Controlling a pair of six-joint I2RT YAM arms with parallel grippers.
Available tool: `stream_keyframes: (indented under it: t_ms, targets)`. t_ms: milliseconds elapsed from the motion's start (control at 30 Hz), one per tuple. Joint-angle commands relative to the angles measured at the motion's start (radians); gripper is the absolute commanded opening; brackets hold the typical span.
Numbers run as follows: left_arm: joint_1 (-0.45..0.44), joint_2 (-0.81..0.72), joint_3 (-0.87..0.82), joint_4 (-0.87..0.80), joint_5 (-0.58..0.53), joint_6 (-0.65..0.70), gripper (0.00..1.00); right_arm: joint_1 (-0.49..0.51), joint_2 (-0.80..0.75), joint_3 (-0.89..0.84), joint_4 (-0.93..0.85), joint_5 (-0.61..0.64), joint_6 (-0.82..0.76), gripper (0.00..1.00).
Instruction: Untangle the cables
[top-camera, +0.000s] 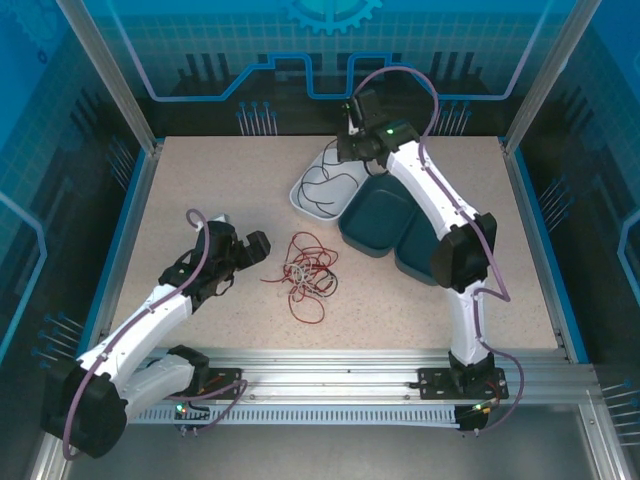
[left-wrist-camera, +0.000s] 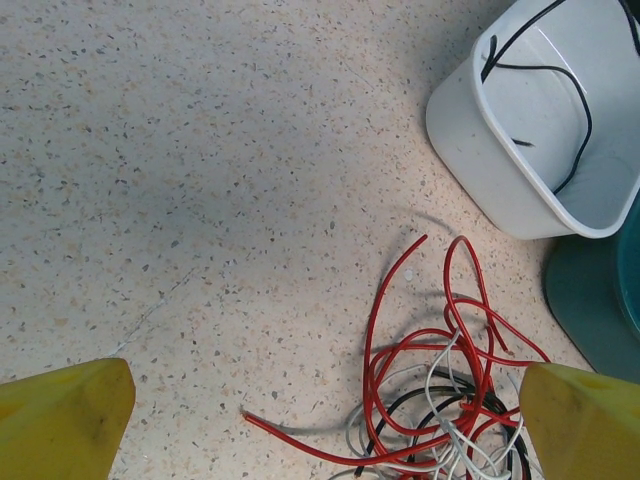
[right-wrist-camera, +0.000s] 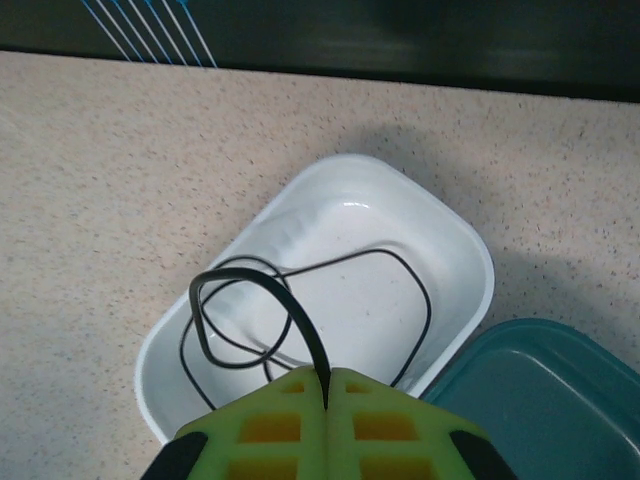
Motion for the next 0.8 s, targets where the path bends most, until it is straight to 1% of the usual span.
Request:
stream_keyframes:
  t_ms: [0, 167, 333, 500, 767]
  targets:
    - [0.009, -0.015, -0.014, -0.024, 0.007, 0.026, 0.99, -0.023, 0.039, 0.027, -0.044, 0.056, 0.037, 0.0]
    - [0.011, -0.011, -0.015, -0.022, 0.009, 0.03, 0.99, -0.041, 0.083, 0.022, -0.026, 0.065, 0.046, 0.0]
    - [0.011, 0.002, -0.012, -0.011, 0.03, 0.034, 0.99, -0.043, 0.14, 0.037, 0.001, 0.042, 0.017, 0.0]
    - [0.011, 0.011, -0.009, -0.009, 0.038, 0.038, 0.99, -0.04, 0.174, 0.05, 0.013, 0.003, -0.005, 0.09]
    - [0.012, 0.011, -0.006, 0.0, 0.056, 0.039, 0.99, -0.036, 0.174, 0.064, 0.025, -0.058, -0.028, 0.18]
